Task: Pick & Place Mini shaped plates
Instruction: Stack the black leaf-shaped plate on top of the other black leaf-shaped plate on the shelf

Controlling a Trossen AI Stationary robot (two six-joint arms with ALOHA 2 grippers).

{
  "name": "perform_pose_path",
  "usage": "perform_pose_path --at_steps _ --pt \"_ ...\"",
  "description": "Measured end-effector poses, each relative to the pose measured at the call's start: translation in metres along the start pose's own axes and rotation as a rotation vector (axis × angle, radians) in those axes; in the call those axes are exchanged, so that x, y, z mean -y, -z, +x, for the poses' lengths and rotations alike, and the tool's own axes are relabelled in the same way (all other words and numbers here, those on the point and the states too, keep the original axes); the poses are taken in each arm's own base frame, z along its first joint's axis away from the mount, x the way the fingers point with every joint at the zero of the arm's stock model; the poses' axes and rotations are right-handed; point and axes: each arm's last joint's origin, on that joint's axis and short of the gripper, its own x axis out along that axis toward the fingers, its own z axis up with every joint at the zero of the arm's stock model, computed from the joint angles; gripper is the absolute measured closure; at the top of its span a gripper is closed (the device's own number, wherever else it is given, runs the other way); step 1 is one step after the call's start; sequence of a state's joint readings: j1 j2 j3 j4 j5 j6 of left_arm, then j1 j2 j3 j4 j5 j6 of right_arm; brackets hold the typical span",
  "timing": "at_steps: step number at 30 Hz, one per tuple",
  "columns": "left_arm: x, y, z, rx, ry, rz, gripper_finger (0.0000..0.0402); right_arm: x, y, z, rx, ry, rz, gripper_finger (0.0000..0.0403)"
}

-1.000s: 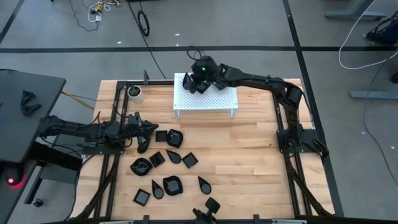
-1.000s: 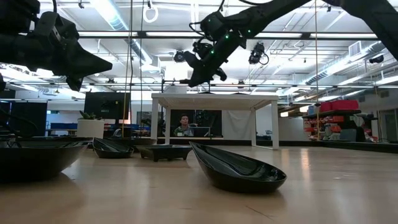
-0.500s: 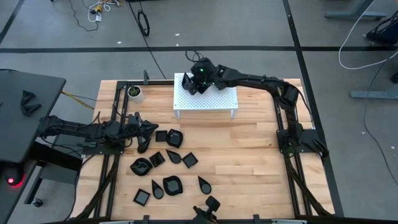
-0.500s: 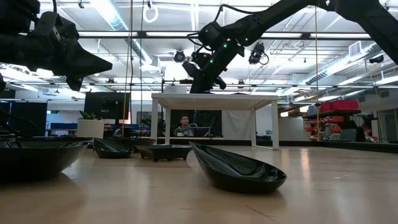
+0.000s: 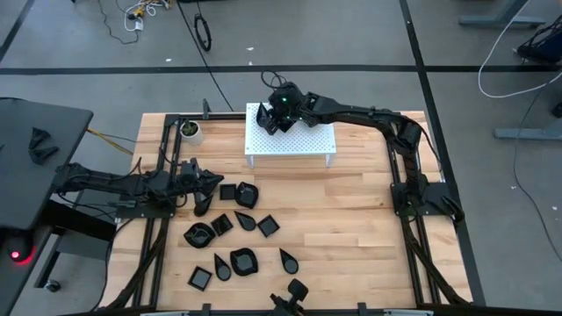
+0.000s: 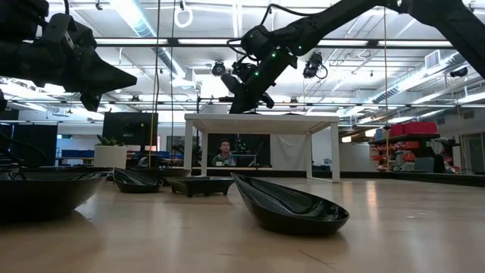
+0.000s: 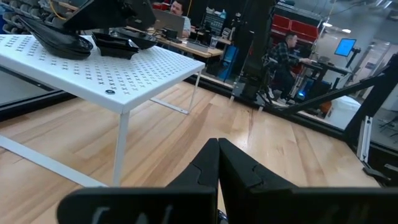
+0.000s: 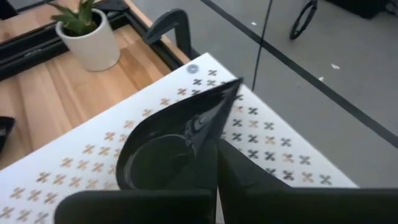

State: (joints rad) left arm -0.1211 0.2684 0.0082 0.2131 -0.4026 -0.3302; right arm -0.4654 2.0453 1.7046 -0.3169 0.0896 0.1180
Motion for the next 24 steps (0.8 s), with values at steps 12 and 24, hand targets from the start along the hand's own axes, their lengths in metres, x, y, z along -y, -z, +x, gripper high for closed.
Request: perform_pose_path --at_steps 12,24 --pt "0.0 0.0 0.0 0.0 0.001 0.001 0.0394 -0.01 -0.003 -0.011 0.016 0.094 -0.085 0.0398" --pt "-0.001 -0.001 0.0 0.013 -0.042 0.03 0.0395 -0.143 0.008 -0.091 0.107 0.003 -0.428 0.0401"
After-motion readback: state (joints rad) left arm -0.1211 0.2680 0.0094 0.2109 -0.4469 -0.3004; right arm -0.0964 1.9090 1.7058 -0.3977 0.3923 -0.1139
